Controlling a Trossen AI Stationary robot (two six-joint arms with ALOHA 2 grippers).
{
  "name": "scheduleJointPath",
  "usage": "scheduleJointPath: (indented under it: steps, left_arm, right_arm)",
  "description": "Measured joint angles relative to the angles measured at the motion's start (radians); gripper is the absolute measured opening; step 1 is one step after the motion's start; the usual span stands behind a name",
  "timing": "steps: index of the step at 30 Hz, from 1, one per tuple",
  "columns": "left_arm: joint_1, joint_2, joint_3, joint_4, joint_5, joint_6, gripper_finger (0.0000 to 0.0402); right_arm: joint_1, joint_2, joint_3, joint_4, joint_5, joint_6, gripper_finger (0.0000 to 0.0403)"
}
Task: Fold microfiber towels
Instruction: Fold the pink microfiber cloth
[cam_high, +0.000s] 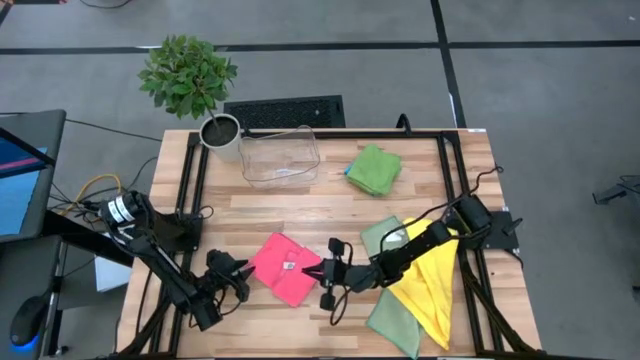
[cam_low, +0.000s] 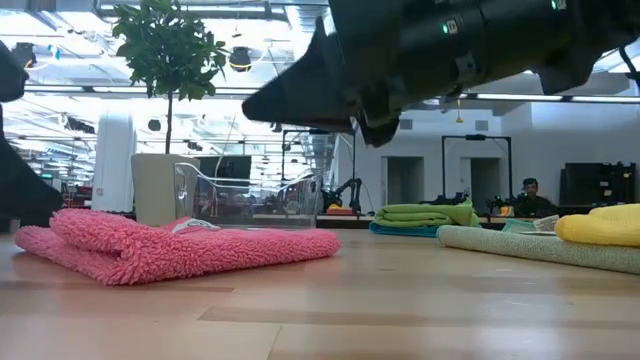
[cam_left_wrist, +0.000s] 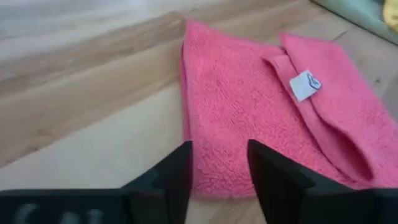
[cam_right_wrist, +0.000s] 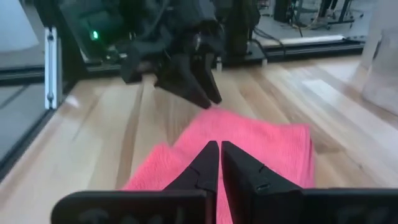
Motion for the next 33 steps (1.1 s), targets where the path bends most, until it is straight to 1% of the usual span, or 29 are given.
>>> scheduleJointPath:
  steps: [4,6,9,11,13,19,21,23,25,27,30,33]
  left_arm:
    - [0.015,0.025,-0.009,0.065,0.083,0.046,0.0190]
    - [0.016,0.039,-0.008,0.080,0.081,0.053,0.0201]
    - [0.021,0.060,-0.004,0.088,0.077,0.062,0.0201]
    - [0.022,0.060,-0.004,0.087,0.085,0.078,0.0187]
    - [0.026,0.059,-0.005,0.085,0.092,0.089,0.0159]
    - [0.033,0.061,0.014,0.092,0.085,0.110,0.0036]
    - [0.037,0.061,0.027,0.120,0.085,0.121,0.0011]
    - [0.045,0.061,0.031,0.138,0.091,0.147,0.0010]
    - [0.051,0.061,0.031,0.155,0.091,0.177,0.0018]
    - [0.056,0.062,0.031,0.162,0.093,0.194,0.0025]
    - [0.062,0.062,0.031,0.162,0.091,0.193,0.0028]
    - [0.064,0.063,0.030,0.163,0.084,0.201,0.0029]
  right_arm:
    - [0.000,0.003,-0.002,-0.007,-0.002,0.008,0.0044]
    - [-0.002,0.003,-0.002,-0.010,-0.002,0.015,0.0044]
    - [-0.007,0.003,-0.002,-0.004,-0.002,0.016,0.0044]
    - [-0.008,0.003,-0.002,-0.005,-0.012,0.016,0.0044]
    - [-0.008,0.003,-0.001,-0.002,-0.050,0.018,0.0044]
    - [-0.028,0.017,0.060,0.004,-0.151,0.013,0.0041]
    - [-0.041,0.059,0.108,0.016,-0.202,-0.004,0.0036]
    - [-0.051,0.132,0.186,0.017,-0.262,-0.018,0.0029]
    - [-0.055,0.202,0.263,0.013,-0.316,-0.035,0.0022]
    - [-0.052,0.254,0.332,-0.021,-0.339,-0.055,0.0017]
    - [-0.051,0.270,0.396,-0.123,-0.347,-0.056,0.0015]
    - [-0.048,0.266,0.405,-0.178,-0.340,-0.054,0.0021]
